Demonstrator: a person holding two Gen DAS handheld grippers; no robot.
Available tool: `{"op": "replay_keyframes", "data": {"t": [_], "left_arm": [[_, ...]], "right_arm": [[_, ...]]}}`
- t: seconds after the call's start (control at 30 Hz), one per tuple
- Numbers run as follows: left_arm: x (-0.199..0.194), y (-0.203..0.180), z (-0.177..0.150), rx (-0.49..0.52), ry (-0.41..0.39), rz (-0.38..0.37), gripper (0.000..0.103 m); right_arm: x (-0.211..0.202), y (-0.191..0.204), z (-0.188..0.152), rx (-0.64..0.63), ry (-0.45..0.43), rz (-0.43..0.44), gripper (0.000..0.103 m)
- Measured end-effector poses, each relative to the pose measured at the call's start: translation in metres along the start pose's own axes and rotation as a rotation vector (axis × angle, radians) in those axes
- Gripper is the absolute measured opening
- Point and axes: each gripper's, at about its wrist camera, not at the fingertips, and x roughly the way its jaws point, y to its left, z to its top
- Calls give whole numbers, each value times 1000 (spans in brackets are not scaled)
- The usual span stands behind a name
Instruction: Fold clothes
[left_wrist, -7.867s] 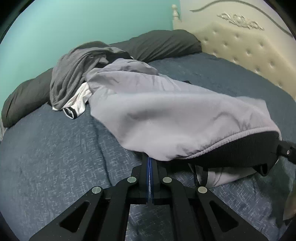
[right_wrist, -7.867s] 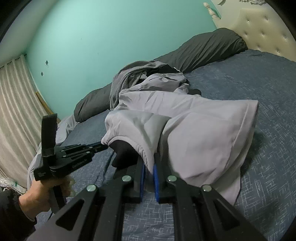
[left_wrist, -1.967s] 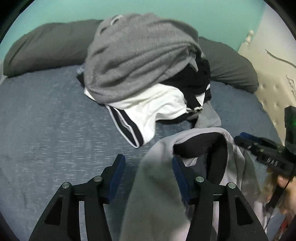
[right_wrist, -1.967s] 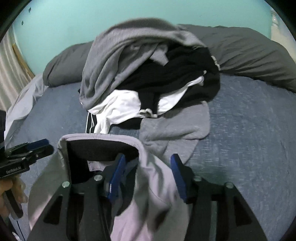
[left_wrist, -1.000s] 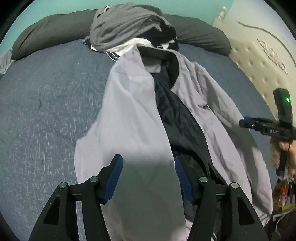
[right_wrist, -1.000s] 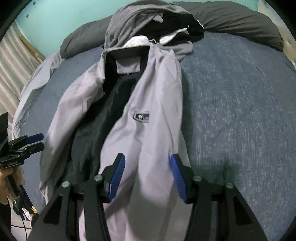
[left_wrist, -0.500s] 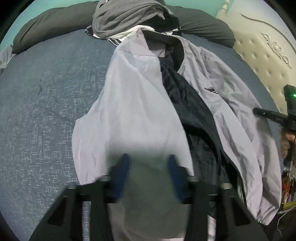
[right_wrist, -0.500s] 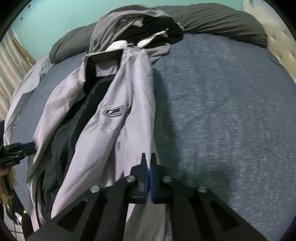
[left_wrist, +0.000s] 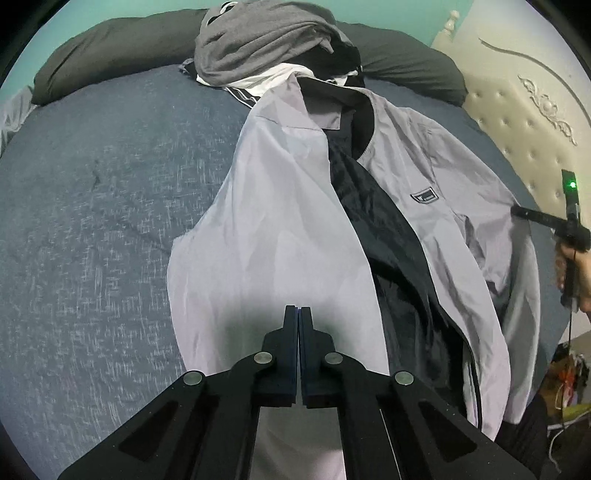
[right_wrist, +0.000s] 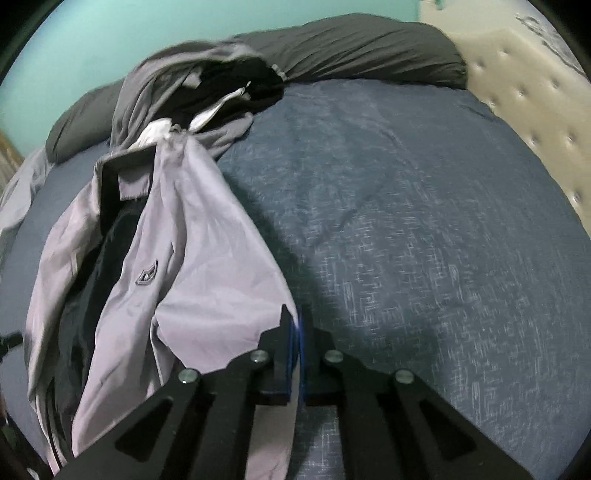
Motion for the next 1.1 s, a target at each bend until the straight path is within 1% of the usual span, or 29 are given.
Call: {"op": "replay_keyframes", "data": {"t": [0.03,0.07,0.1,0.13,0.17,0.2,0.27,0.4,0.5,0.53,0.57,0.6,0.67,0.77,0.93,1.1], "left_arm": [[-1,-1,0,-1,3,-2,3],[-2,-3,-1,0,5,-4,10],[-1,-8,-2,5,7,-6,22],[0,-13,-4,10,9,-7,29],[1,-17,-6,12,8,-7,44],[2,-22,-8,15,9,-8,52],[6,-30,-12,28,15,-6,53],[17,-43,-21,60,50,34,54],[22,-43,-27,73,58,57,53],[19,-40,-26,70,52,63,52],[16,-36,-25,66,46,70,42],[14,-32,-25,62,40,76,24],[8,-25,-23,55,29,90,5],[0,-13,-21,44,12,109,2],[-15,8,-17,23,-18,148,2],[-38,55,-3,-29,-43,257,2]], "right_arm": [[-5,0,-4,20,-19,3,4],[-10,-1,-7,39,-39,5,8],[-14,1,-10,45,-58,2,11],[-19,4,-13,51,-78,-1,12],[-25,6,-18,58,-103,10,14],[-30,8,-24,67,-116,34,15],[-39,12,-35,83,-141,82,18],[-48,33,-62,97,-175,164,21],[-50,49,-78,89,-190,212,21],[-51,52,-83,89,-199,226,21],[-51,56,-89,88,-208,243,21],[-51,59,-94,88,-216,263,21],[-50,63,-102,98,-229,290,21],[-46,65,-114,128,-240,336,21],[-40,64,-128,128,-251,380,21],[-34,63,-139,112,-269,401,21]]}}
